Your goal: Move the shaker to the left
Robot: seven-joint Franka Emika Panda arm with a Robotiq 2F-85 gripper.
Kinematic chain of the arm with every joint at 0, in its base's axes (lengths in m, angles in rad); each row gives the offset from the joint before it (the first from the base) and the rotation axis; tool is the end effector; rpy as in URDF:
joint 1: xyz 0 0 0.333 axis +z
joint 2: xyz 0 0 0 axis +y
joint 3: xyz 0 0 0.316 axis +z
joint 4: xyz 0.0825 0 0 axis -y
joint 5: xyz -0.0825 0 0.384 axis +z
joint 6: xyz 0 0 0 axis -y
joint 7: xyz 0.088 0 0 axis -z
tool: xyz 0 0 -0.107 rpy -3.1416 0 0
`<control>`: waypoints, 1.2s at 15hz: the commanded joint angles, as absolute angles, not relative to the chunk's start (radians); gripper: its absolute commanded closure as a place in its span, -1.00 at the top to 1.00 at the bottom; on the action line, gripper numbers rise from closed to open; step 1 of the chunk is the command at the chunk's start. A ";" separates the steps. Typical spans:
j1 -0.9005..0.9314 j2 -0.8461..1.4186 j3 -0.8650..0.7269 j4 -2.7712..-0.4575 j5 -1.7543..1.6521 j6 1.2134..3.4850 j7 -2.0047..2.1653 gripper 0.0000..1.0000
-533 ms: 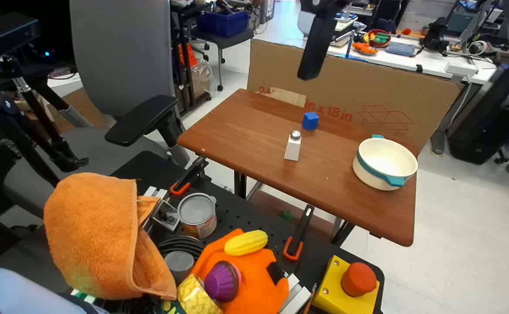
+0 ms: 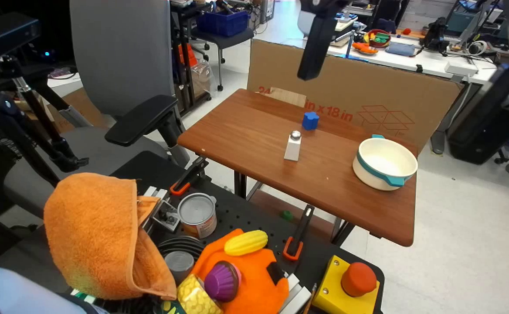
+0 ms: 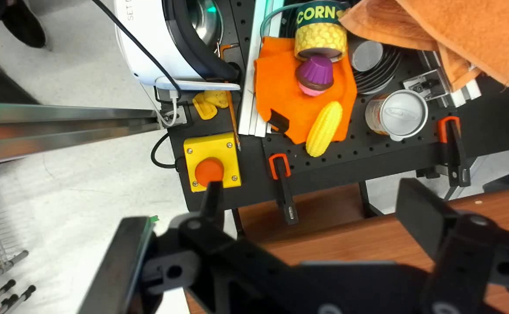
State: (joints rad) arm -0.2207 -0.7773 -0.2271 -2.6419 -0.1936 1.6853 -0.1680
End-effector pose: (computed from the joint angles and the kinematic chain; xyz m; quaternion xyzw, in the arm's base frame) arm 0.2622 -0.1474 0.4562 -0.9923 0.0797 0.0944 0.0104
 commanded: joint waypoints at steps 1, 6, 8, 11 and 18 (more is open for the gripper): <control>-0.215 -0.778 -0.231 -2.639 -0.196 1.681 -0.165 1.00; -0.215 -0.778 -0.231 -2.639 -0.196 1.681 -0.165 1.00; -0.213 -0.724 -0.226 -2.623 -0.180 1.704 -0.126 1.00; -0.190 -0.616 -0.220 -2.612 -0.156 1.867 -0.076 1.00; -0.068 -0.257 -0.125 -2.541 -0.014 2.331 -0.007 1.00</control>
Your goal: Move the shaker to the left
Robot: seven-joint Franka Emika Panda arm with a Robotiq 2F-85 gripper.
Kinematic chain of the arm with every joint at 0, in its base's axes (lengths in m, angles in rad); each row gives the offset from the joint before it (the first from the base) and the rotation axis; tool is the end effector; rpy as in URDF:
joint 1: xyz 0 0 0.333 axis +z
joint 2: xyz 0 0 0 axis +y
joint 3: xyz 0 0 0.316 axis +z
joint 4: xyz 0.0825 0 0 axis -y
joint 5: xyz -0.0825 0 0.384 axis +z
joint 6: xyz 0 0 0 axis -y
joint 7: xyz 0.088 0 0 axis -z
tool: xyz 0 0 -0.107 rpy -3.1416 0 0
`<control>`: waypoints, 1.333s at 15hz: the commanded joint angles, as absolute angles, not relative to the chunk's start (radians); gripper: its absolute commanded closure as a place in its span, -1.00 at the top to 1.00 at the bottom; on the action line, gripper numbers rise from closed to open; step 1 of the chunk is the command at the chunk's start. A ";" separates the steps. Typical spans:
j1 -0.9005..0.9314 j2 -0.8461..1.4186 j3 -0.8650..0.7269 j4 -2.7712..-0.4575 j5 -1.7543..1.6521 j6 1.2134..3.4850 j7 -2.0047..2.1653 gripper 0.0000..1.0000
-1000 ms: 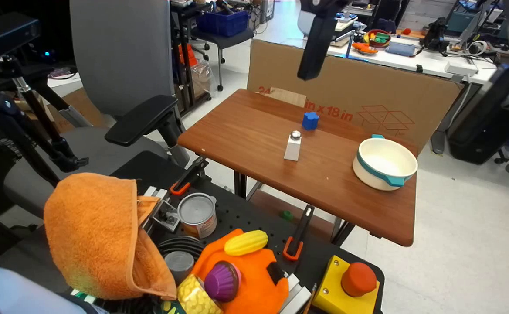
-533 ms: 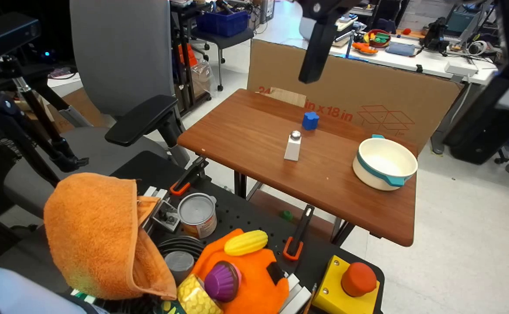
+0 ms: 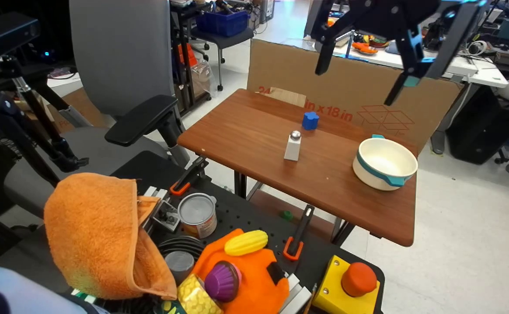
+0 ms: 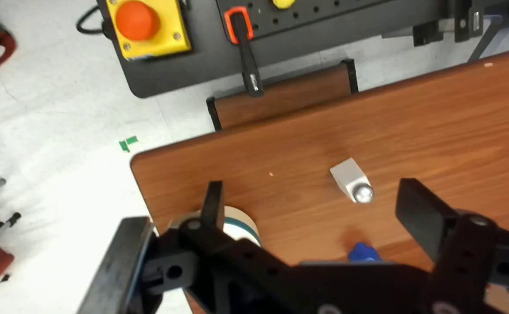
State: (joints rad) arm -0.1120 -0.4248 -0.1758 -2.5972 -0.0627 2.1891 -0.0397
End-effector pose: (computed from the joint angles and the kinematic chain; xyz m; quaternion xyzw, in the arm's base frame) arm 0.3818 -0.1139 0.3975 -0.9951 0.0984 -0.0076 0.0093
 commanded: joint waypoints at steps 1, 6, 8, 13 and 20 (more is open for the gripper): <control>-0.054 -0.198 -0.100 -2.532 -0.013 2.398 0.013 1.00; -0.025 0.069 -0.013 -2.425 -0.097 2.596 0.155 1.00; -0.009 0.154 -0.013 -2.374 -0.160 2.621 0.215 1.00; 0.046 0.329 -0.056 -2.235 -0.253 2.571 0.301 1.00; 0.093 0.449 -0.077 -2.155 -0.256 2.456 0.263 1.00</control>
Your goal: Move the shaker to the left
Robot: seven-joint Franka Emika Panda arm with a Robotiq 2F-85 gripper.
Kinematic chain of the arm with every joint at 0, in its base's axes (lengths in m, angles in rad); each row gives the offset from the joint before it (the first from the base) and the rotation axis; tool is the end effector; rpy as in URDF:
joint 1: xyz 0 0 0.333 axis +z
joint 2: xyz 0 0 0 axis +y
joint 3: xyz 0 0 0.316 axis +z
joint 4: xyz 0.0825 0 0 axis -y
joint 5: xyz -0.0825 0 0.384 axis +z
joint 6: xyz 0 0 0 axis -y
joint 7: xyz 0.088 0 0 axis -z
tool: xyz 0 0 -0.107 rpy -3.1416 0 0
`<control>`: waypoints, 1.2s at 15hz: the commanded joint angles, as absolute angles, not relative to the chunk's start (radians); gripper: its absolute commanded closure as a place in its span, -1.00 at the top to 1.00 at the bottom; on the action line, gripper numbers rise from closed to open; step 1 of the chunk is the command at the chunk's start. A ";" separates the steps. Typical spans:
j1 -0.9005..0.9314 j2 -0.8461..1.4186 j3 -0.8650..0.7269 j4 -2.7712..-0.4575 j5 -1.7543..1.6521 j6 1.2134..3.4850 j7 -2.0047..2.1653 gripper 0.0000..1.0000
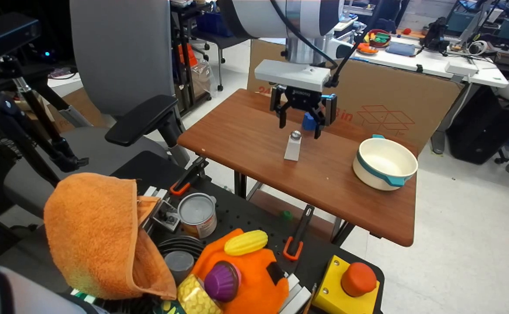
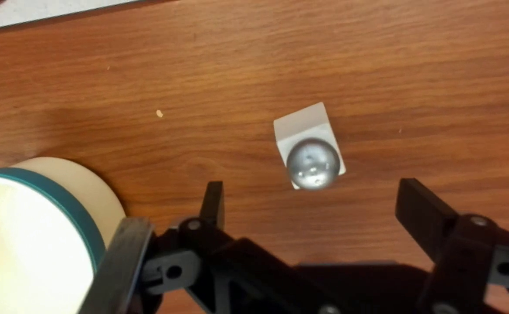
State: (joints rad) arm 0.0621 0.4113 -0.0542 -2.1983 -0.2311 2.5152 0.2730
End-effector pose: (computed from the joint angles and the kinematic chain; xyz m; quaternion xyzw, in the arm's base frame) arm 0.5452 0.0055 0.1859 0.9956 -0.0337 -0.0367 0.0799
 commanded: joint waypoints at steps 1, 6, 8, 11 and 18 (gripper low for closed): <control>0.099 0.457 -0.081 -2.150 -0.265 2.444 0.265 1.00; 0.111 0.475 -0.092 -2.128 -0.272 2.386 0.272 0.21; 0.108 0.469 -0.087 -2.131 -0.270 2.370 0.265 -0.13; 0.100 0.478 -0.083 -2.130 -0.263 2.354 0.247 -0.57; 0.108 0.351 -0.041 -2.224 -0.239 2.397 0.230 -0.80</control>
State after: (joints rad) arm 0.0940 0.4432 -0.0645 -2.1586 -0.2520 2.3771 0.2522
